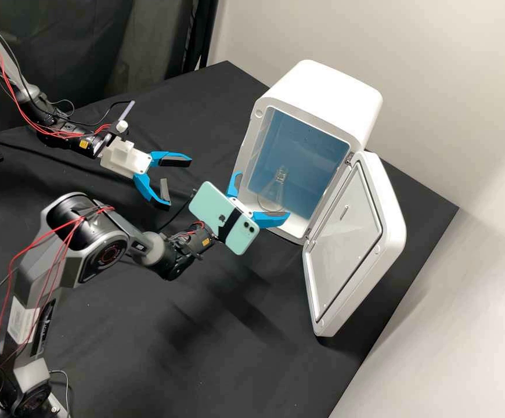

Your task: Take the flask out of the incubator

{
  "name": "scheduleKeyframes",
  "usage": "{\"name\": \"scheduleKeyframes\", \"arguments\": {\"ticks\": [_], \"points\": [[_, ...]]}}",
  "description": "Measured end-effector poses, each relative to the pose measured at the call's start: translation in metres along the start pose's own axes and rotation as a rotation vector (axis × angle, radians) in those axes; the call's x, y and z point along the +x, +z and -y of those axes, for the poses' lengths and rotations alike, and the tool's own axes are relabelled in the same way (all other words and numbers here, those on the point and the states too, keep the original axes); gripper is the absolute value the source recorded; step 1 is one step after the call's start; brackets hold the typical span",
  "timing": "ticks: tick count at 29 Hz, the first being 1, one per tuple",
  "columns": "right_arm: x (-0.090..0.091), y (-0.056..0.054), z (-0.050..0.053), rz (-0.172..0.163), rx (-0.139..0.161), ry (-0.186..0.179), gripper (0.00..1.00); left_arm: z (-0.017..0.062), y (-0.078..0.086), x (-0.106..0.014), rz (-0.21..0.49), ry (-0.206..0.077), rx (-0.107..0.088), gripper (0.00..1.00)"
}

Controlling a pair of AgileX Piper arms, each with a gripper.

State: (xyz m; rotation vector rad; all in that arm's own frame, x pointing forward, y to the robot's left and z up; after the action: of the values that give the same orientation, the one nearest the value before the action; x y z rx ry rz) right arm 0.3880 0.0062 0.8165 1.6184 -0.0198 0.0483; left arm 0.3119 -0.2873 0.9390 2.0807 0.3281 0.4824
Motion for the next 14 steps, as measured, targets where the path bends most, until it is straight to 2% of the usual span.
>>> {"name": "scheduleKeyframes", "arguments": {"ticks": [5, 7, 10, 14], "points": [[0.015, 0.007, 0.002, -0.013, 0.02, -0.003, 1.0, -0.0002, -0.001, 0.0, 0.0, -0.001, 0.002, 1.0], [0.022, 0.008, 0.003, -0.03, 0.022, -0.012, 1.0, -0.0004, -0.003, 0.0, -0.004, 0.0, -0.005, 1.0], [0.028, 0.011, 0.005, -0.029, 0.038, -0.024, 1.0, -0.0007, -0.004, -0.001, -0.006, 0.0, -0.014, 1.0], [0.041, 0.01, 0.009, -0.068, 0.058, -0.046, 1.0, -0.0002, -0.004, -0.001, -0.007, -0.001, -0.016, 1.0]]}}
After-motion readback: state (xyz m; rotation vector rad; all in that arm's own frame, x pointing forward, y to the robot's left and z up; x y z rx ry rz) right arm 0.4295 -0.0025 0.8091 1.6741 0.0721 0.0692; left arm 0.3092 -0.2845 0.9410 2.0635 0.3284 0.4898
